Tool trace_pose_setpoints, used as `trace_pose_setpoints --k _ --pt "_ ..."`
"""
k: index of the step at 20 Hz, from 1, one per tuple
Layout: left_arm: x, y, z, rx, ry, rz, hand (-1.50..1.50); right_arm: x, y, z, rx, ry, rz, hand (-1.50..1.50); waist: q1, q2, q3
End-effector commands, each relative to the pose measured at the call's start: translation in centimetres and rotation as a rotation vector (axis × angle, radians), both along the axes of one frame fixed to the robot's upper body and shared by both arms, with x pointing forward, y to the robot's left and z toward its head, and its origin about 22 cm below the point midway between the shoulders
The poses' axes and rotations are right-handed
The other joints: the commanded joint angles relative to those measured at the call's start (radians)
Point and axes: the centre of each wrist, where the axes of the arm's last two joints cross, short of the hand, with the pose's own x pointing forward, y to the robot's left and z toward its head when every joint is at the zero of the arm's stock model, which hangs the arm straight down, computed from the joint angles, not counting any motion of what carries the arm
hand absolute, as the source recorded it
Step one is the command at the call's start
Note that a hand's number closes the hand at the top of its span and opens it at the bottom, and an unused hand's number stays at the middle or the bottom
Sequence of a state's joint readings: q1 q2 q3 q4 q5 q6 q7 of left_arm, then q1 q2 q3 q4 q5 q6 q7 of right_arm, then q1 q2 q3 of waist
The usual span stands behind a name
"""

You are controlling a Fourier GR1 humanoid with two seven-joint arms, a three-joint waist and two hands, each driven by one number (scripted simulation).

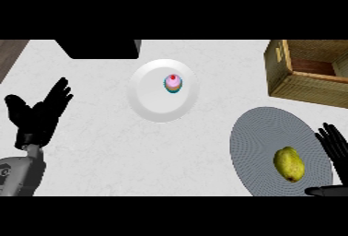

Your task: Pick the pear from the placemat and place it in the basket

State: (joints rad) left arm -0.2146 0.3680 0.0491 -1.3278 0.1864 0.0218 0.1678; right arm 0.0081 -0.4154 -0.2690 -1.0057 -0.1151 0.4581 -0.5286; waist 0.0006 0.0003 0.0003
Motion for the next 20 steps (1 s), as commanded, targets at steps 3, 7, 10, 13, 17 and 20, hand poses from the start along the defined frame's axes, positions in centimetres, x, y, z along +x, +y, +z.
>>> trace_pose_setpoints --k 3,7,10,13,17,20 --pt "0.1 -0.3 0.7 -0.004 0.008 0.003 0.0 -0.8 0.8 -0.8 0.001 -0.02 0.008 -1.5 -0.003 -0.001 0.0" --pt "-0.2 -1.0 -0.3 0.009 -0.007 0.003 0.0 -2.4 -0.6 -1.9 0.011 -0.029 0.022 -1.5 -0.003 0.0 0.0" --pt "-0.4 -2.0 0.8 0.017 0.003 0.021 0.0 -1.5 0.0 -1.2 0.064 -0.053 0.052 -1.5 -0.002 -0.001 0.0" --pt "-0.3 1.3 -0.3 0.003 -0.005 0.012 0.0 0.3 1.5 -0.9 0.061 -0.078 0.063 -1.5 -0.002 0.0 0.0" --pt "-0.5 0.5 -0.3 -0.011 0.016 -0.005 0.0 -0.3 3.1 -2.2 0.035 -0.089 0.056 -1.5 -0.002 0.0 0.0" --pt "-0.4 -0.9 0.4 0.012 -0.001 0.013 0.0 -1.6 2.0 -1.7 -0.024 -0.036 0.04 -1.5 -0.003 -0.001 0.0"
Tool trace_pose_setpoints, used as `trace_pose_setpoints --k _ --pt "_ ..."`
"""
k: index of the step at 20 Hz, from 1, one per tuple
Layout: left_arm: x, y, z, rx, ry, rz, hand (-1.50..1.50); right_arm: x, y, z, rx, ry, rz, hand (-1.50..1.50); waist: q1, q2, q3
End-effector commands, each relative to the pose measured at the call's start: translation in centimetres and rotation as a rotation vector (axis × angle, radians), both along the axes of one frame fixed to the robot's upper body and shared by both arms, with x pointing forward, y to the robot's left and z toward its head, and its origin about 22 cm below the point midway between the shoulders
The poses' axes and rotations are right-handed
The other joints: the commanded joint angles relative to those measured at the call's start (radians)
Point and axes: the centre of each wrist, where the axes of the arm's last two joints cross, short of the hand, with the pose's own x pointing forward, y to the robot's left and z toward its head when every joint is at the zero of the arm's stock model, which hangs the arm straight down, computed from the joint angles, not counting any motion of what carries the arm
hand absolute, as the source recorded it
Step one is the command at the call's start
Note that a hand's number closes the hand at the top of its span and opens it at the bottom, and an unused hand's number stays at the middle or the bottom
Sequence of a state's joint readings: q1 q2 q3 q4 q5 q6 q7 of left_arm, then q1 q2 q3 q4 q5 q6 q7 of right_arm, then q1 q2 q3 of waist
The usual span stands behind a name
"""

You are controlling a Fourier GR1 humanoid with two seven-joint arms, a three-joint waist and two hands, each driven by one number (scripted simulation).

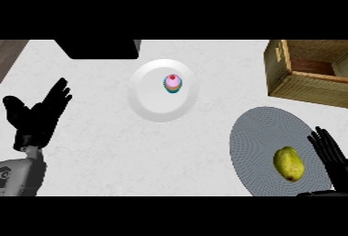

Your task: Pick the pear from the placemat and place it in the basket

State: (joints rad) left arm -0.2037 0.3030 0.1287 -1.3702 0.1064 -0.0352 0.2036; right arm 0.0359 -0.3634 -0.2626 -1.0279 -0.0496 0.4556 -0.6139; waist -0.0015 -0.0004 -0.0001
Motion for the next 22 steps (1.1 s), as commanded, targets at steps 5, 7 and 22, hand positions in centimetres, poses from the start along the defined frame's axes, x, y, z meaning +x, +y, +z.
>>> trace_pose_setpoints --k 5,7,22 --pt "0.3 -0.2 1.4 0.011 0.003 -0.002 0.0 0.7 3.4 0.5 -0.066 0.023 0.001 -1.5 -0.001 -0.001 0.0" --pt "-0.5 -0.3 0.4 -0.009 -0.004 -0.02 0.0 0.9 3.0 -0.1 -0.066 0.013 0.005 -1.5 0.001 0.0 0.0" --pt "0.9 0.1 1.1 0.002 -0.006 -0.003 0.0 1.8 5.5 -1.8 -0.223 -0.023 0.07 1.5 0.0 0.0 0.0"
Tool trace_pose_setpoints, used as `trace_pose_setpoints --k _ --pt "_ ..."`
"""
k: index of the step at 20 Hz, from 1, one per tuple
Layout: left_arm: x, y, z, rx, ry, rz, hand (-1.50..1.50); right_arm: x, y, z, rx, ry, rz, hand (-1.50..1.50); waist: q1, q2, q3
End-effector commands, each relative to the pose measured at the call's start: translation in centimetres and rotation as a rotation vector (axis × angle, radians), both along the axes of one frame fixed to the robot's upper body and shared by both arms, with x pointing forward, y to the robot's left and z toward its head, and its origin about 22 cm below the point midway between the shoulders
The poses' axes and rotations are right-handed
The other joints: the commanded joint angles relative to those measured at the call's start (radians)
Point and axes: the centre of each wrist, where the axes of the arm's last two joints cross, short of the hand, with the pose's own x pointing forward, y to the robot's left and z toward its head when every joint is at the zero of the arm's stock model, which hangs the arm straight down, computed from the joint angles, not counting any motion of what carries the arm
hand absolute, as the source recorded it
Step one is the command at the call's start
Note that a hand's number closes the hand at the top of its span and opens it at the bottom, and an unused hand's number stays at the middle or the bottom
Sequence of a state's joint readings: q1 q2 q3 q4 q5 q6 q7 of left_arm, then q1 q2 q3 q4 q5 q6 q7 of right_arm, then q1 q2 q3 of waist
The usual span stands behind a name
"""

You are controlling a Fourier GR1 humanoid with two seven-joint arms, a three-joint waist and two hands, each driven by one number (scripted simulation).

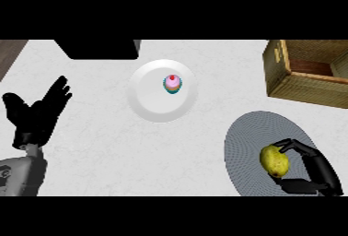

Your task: Pick the pear from the placemat and place it in the basket

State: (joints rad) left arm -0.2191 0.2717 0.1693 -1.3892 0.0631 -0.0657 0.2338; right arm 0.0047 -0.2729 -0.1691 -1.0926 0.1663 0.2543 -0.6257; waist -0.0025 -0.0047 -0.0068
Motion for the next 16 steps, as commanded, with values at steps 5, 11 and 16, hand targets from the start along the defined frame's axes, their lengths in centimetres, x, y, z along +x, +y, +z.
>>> trace_pose_setpoints --k 5,11,16 --pt "-0.9 -0.3 -0.4 -0.006 0.006 0.01 0.0 -0.3 4.1 3.4 -0.382 0.033 0.178 1.5 -0.004 -0.006 -0.001" --pt "-0.8 -0.2 -0.7 0.017 0.007 0.016 0.0 0.9 10.9 8.2 -0.731 0.039 0.316 1.5 -0.007 -0.01 -0.004" --pt "-1.2 0.1 -0.9 0.005 0.029 0.017 0.0 -2.6 18.6 14.3 -0.399 -0.044 0.291 1.5 -0.024 -0.008 0.002"
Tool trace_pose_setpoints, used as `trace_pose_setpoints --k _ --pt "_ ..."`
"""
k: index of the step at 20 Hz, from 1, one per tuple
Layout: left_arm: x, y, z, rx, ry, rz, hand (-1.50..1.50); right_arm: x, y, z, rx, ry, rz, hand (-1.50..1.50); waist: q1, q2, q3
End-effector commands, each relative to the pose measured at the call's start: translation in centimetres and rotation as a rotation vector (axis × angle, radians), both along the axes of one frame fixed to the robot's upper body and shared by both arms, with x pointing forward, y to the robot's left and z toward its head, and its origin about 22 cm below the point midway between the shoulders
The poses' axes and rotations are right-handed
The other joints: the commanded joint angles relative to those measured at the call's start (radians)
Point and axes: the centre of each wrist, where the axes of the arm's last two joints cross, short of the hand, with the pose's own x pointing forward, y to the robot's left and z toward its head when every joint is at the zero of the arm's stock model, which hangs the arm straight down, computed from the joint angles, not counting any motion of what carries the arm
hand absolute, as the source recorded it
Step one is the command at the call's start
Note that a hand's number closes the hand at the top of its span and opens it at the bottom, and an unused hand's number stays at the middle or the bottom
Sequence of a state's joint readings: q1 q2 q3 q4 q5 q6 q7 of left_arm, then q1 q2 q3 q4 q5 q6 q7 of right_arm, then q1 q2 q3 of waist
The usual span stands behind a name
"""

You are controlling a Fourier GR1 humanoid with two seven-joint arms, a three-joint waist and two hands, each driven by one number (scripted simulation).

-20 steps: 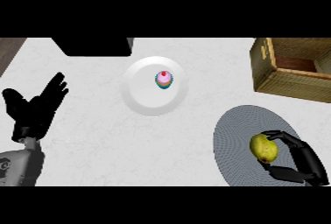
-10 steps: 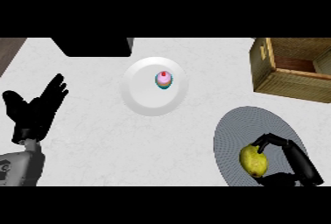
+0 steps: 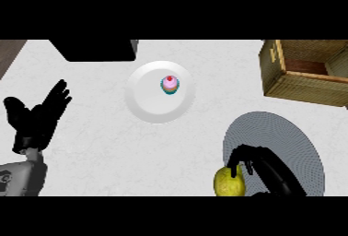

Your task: Pick the pear from the placemat and place it in the basket

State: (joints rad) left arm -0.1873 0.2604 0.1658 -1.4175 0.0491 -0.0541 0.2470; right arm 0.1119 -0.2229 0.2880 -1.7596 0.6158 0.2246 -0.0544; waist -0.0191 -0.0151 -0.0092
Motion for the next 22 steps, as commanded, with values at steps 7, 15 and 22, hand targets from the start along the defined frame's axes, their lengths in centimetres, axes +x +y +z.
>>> trace_pose_setpoints --k 7,15,22 --pt "-0.4 0.0 -0.6 0.008 -0.018 0.005 0.0 -7.6 4.1 14.1 0.275 -0.261 -0.128 1.5 -0.001 0.008 0.007" --pt "-0.1 -0.4 -0.8 -0.006 0.003 -0.008 0.0 -6.6 3.7 19.8 0.222 -0.338 -0.316 1.5 0.014 0.011 0.006" --pt "0.1 0.0 -0.5 -0.009 -0.01 -0.02 0.0 -1.7 6.1 25.8 0.201 -0.402 -0.416 1.5 0.024 0.012 0.006"
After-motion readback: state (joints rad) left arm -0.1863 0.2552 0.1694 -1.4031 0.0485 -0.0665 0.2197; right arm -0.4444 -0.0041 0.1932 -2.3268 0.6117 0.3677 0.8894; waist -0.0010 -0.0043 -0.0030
